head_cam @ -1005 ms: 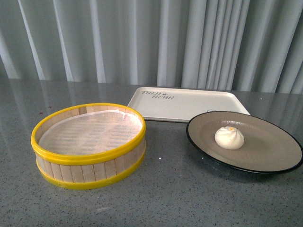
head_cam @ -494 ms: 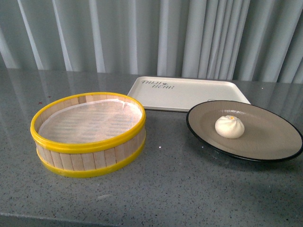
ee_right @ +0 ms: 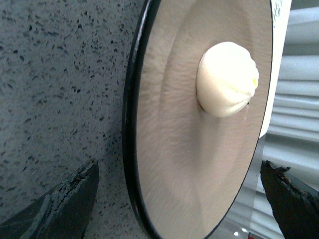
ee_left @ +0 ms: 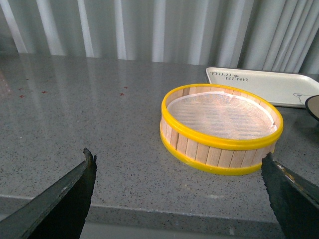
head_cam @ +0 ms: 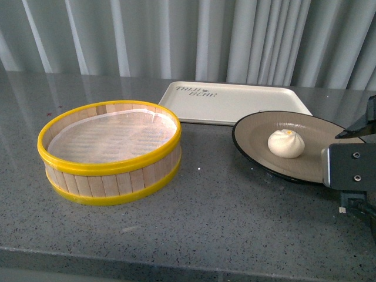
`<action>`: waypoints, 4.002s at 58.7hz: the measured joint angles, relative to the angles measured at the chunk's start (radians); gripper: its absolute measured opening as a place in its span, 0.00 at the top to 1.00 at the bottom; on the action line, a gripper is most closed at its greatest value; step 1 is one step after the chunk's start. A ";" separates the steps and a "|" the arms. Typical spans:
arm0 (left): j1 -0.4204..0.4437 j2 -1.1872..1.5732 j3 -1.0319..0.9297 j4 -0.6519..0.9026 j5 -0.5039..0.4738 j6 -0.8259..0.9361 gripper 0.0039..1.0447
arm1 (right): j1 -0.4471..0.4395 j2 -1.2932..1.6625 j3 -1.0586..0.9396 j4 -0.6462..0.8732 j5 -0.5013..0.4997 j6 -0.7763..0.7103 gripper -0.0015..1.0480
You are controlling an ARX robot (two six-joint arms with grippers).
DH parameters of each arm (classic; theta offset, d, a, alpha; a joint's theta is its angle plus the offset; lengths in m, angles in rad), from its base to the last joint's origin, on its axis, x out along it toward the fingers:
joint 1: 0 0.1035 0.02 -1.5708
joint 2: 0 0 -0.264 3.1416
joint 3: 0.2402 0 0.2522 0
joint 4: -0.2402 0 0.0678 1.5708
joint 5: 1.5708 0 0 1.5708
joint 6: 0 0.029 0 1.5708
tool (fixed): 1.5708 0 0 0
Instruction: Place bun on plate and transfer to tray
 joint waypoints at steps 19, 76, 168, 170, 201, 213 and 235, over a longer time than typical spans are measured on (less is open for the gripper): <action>0.000 0.000 0.000 0.000 0.000 0.000 0.06 | 0.014 0.072 0.015 0.045 0.015 0.005 0.53; 0.000 0.000 0.000 0.000 0.000 0.000 0.06 | -0.132 -0.022 -0.081 0.343 -0.152 -0.195 0.97; 0.000 0.000 0.000 0.000 0.000 0.000 0.06 | -0.163 0.692 1.137 -0.433 -0.278 -0.315 0.97; 0.000 0.000 0.000 0.000 0.000 0.000 0.06 | -0.156 0.699 1.147 -0.438 -0.278 -0.315 0.97; 0.000 0.000 0.000 0.000 0.000 0.000 0.06 | -0.122 0.765 1.221 -0.473 -0.253 -0.339 0.97; 0.000 0.000 0.000 0.000 0.000 0.000 0.06 | -0.115 0.758 1.178 -0.450 -0.245 -0.333 0.67; 0.000 0.000 0.000 0.000 0.000 0.000 0.06 | -0.092 0.619 0.989 -0.341 -0.260 -0.175 0.13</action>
